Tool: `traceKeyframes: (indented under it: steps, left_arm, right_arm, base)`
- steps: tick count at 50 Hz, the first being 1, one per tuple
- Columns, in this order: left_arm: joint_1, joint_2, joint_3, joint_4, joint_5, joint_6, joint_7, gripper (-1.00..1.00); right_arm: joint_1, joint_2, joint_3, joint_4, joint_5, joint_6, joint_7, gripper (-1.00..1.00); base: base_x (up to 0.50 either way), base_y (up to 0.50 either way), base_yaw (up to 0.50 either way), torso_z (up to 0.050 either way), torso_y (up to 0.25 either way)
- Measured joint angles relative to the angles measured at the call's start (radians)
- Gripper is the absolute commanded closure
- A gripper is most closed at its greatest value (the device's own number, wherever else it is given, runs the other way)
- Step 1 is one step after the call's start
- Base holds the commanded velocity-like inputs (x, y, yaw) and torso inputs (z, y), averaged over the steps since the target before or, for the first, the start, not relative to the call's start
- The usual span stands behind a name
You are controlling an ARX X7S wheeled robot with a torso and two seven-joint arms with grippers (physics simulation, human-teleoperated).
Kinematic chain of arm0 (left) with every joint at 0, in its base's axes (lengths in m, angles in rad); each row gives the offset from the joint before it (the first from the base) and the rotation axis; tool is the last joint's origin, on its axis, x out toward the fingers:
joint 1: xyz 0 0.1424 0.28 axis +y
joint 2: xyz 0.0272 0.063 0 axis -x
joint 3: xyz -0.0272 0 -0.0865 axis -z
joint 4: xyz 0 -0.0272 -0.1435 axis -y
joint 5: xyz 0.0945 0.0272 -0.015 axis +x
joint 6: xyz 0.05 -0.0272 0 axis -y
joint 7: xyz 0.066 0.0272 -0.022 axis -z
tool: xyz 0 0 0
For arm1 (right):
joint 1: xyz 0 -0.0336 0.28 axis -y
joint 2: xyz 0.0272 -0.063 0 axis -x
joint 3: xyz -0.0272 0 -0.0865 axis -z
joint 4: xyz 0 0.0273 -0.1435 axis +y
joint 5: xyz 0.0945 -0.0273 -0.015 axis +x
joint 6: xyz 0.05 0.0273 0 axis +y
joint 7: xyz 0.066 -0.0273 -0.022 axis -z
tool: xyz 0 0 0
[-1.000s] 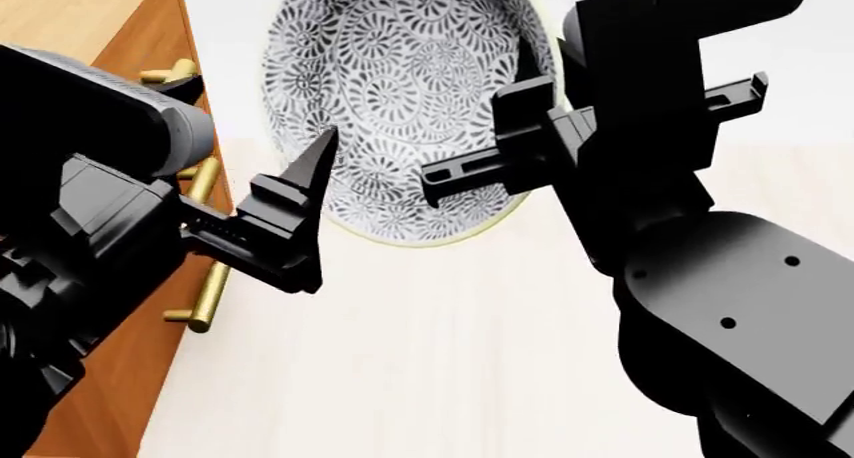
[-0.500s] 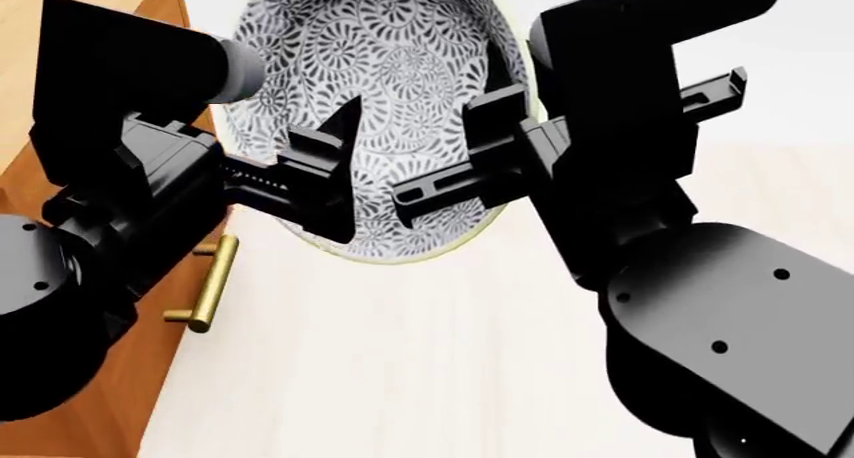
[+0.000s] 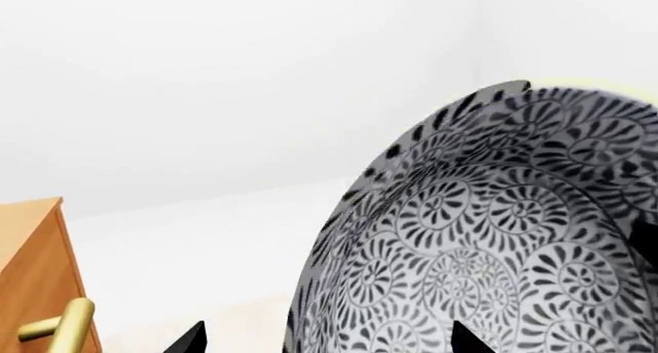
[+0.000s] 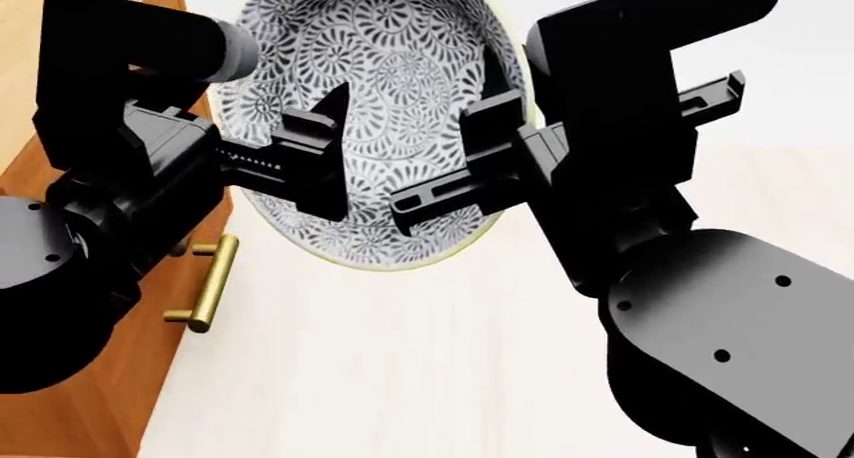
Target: Put the bowl on top of the cabinet.
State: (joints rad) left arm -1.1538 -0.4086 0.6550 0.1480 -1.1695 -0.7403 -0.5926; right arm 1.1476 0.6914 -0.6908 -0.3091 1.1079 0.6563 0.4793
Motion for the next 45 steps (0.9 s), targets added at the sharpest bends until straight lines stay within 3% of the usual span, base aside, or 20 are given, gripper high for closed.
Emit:
traceKeyframes:
  steps: [21,22,45]
  left_arm:
    - [-0.009,0.033,0.018,-0.145,0.052,0.045,0.068,-1.00]
    - [-0.009,0.034,0.019,-0.149,0.053,0.047,0.071,1.00]
    - [-0.005,0.020,0.026,-0.091,0.032,0.064,0.091,1.00]
  right_arm:
    - [-0.003,0.013,0.003,-0.014,0.007,0.006,0.009,1.00]
    - [-0.004,0.013,0.003,-0.014,0.007,0.007,0.009,1.00]
    - [-0.009,0.012,-0.005,0.001,0.007,0.007,0.014,1.00]
  base:
    - [0.00,0.00,0.00,0.000,0.000]
    - [0.00,0.00,0.00,0.000,0.000]
    - [0.00,0.00,0.00,0.000,0.000]
